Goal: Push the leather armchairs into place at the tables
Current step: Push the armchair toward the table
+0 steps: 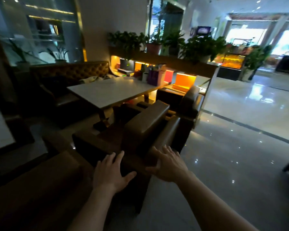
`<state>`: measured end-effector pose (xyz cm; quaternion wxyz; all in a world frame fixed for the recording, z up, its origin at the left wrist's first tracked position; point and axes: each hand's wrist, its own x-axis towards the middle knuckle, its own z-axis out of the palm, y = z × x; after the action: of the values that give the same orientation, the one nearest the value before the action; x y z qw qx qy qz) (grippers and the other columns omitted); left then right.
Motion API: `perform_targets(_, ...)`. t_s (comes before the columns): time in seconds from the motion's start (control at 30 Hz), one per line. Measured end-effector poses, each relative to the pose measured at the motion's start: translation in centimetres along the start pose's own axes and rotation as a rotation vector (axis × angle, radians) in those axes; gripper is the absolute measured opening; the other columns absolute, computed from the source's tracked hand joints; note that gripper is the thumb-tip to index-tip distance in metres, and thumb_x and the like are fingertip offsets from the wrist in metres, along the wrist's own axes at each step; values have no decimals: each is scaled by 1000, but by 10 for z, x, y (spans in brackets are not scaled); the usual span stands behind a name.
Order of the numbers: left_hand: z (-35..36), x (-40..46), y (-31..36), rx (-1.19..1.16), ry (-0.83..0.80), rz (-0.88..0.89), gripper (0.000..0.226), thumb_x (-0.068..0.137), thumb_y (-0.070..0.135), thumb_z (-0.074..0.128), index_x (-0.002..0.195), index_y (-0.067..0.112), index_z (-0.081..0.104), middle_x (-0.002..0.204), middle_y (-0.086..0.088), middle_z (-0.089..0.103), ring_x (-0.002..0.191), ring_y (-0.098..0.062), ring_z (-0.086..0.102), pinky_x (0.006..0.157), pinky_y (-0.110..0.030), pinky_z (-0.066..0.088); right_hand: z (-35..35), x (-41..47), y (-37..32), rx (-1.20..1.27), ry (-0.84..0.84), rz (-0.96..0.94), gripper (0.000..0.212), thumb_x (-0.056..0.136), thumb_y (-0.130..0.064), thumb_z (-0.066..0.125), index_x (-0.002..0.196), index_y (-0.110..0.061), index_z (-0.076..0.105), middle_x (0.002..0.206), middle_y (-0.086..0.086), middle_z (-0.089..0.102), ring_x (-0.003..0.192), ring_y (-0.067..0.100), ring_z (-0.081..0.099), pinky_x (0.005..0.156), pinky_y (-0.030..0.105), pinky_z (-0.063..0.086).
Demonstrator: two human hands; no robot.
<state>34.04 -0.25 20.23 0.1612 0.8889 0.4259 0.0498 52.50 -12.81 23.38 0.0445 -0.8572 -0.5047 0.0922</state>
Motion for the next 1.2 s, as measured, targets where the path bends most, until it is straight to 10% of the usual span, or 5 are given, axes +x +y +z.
perform_targets(0.43, 61, 128, 238, 115, -40, 171, 107, 69, 90, 43, 153, 43, -5, 165, 0, 0, 150, -24, -4, 120, -51, 0, -30, 39, 261, -7, -8, 154, 130, 40, -107, 14, 151, -47, -19, 163, 9, -26, 147, 36, -26, 115, 70, -8)
perform_targets(1.2, 180, 465, 241, -61, -231, -205, 109, 71, 87, 48, 153, 42, -8, 165, 0, 0, 150, -24, 0, 121, -49, 4, -24, 454, 389, -126, -275, -130, 116, 71, -89, 51, 153, -43, -17, 166, 13, -11, 153, 36, -2, 122, 59, 9)
